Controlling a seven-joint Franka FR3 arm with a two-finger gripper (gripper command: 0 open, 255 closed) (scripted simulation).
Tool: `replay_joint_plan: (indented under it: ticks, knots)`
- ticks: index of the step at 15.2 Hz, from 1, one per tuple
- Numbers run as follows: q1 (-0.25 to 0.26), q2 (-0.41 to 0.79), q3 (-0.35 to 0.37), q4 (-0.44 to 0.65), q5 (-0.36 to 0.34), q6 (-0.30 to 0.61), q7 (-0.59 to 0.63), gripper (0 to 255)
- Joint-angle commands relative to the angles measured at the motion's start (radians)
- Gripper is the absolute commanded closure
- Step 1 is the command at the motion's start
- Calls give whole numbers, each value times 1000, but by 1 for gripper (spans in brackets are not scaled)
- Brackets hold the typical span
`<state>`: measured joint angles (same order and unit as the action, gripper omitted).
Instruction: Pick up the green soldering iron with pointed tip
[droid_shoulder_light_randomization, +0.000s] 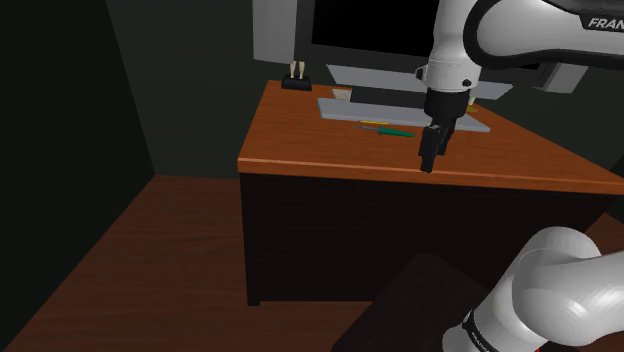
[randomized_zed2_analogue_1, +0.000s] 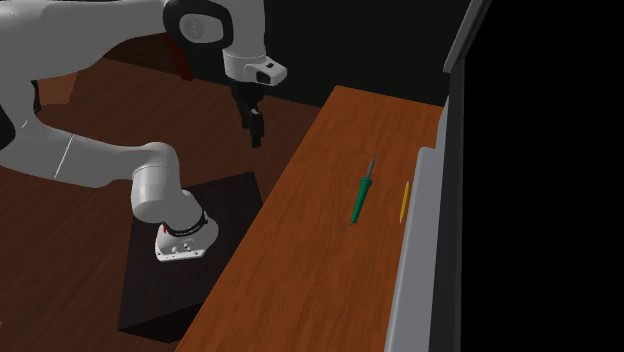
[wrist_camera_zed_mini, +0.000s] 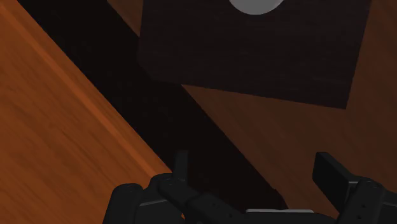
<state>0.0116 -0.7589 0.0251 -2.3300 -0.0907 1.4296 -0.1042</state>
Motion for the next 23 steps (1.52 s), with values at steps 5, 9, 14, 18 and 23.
replay_joint_plan:
  ticks: [5, 9, 14, 18, 23]
  knots:
    - [-3, 114, -87, 72, -49, 46, -138, 0]
    - [-1, 244, -166, 167, -76, 84, -275, 0]
    - [3, 428, -251, 318, -75, 117, -448, 0]
    - [1, 590, -307, 468, -47, 125, -589, 0]
    - [-22, 815, -354, 699, 18, 102, -765, 0]
